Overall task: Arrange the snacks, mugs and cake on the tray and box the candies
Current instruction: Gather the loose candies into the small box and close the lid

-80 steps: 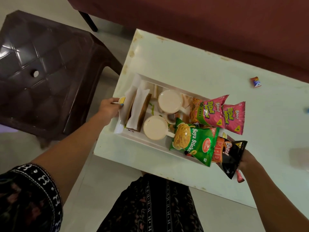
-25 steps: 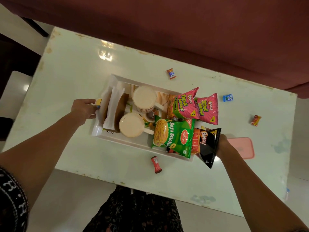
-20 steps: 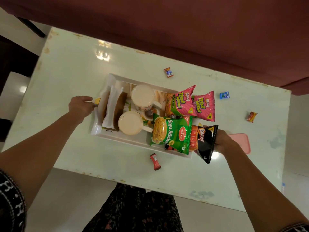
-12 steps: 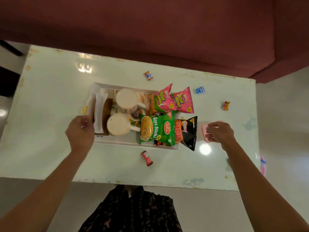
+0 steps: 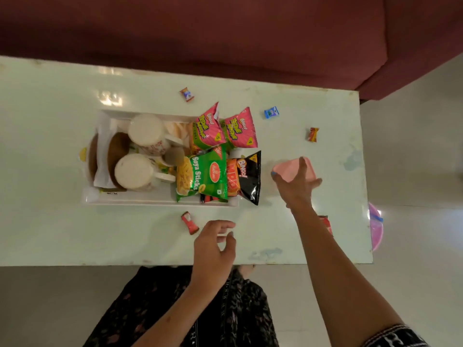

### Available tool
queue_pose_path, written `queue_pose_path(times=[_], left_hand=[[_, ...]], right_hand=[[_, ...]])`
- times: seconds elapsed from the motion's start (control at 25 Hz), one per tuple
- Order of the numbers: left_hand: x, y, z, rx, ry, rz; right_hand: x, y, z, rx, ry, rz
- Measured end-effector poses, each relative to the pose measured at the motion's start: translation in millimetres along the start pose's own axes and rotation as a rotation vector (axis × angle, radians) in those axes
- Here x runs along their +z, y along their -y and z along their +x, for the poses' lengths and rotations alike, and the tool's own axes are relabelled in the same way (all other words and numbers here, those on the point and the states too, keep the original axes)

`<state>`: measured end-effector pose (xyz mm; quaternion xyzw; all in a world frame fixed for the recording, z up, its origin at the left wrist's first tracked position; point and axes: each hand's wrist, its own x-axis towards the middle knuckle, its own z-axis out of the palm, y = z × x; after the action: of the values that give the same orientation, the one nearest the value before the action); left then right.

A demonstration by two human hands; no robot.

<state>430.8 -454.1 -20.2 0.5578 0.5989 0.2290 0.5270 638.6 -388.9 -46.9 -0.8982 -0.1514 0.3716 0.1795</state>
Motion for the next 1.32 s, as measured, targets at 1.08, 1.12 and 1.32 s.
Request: queue_pose_path(times=[1.08, 1.12, 1.32], left_hand=[[130, -1, 43, -0.806, 0.14, -0.899], [131, 0, 43, -0.815, 0.146, -0.915], [133, 3, 46, -0.886, 0.121, -1.028]], right_hand=[[-49, -73, 0, -0.412, 0.483, -0.002], [-53, -72, 2, -0.423, 0.484, -0.02], [-76, -68, 22, -0.337, 0.601, 0.173]])
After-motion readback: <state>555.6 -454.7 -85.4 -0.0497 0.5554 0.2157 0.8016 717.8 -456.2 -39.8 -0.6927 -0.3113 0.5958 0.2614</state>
